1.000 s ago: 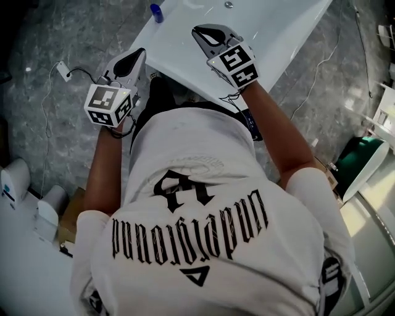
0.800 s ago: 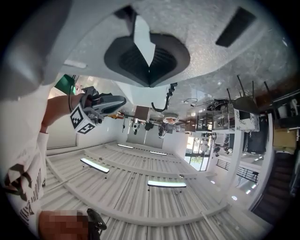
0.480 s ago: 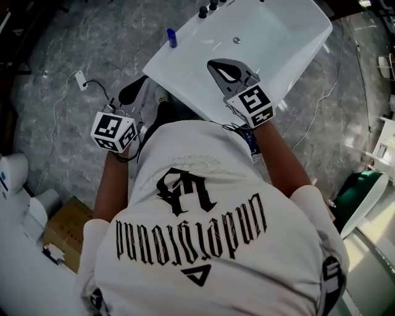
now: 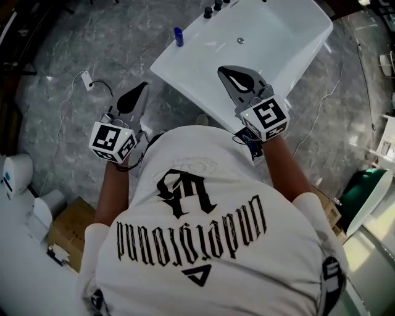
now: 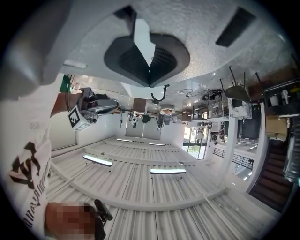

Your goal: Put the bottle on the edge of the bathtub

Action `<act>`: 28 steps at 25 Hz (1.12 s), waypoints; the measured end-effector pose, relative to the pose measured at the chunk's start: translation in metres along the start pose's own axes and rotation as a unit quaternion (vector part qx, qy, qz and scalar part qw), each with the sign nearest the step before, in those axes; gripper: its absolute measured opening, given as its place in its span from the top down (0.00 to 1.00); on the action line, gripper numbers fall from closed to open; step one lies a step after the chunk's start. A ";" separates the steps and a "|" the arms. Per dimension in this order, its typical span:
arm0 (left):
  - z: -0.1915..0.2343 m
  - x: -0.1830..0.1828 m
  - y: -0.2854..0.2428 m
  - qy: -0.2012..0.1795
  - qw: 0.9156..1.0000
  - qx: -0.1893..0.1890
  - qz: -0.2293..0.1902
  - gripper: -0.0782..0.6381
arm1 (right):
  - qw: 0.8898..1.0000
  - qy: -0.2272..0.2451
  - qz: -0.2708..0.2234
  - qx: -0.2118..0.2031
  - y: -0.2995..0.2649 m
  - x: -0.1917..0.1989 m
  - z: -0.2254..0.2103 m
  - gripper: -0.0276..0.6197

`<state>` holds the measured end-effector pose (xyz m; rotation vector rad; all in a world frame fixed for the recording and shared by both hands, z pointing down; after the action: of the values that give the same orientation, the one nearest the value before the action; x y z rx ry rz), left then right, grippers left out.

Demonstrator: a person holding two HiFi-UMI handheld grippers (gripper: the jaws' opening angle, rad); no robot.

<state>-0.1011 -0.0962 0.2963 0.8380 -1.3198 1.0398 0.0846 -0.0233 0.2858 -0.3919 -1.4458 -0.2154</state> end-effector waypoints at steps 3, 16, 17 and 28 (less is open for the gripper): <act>0.000 -0.001 0.014 -0.010 1.000 0.019 -0.001 0.87 | 1.000 -0.002 -0.005 0.020 0.000 -0.009 0.018 0.93; 0.009 -0.017 0.126 0.048 0.995 0.076 -0.035 0.87 | 0.996 -0.018 -0.012 0.090 0.001 -0.033 0.138 0.93; 0.011 -0.018 0.135 0.047 0.995 0.079 -0.036 0.87 | 0.996 -0.019 -0.011 0.092 0.000 -0.034 0.147 0.93; 0.004 -0.009 0.191 0.047 0.992 0.109 -0.031 0.87 | 0.994 -0.023 -0.002 0.106 0.020 -0.035 0.209 0.93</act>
<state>-0.2814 -0.0362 0.2718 0.9748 -1.1076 1.1735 -0.1044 0.0726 0.2650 -0.2212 -1.4973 -0.0552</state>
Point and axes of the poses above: the fingertips, and each gripper's own axes: y backward along the fingers, z to its left, x out of its underside, the point moved 2 cm from there along y, backward along the fingers, and after that the axes turned 11 degrees about -z, right-handed, at the moved point
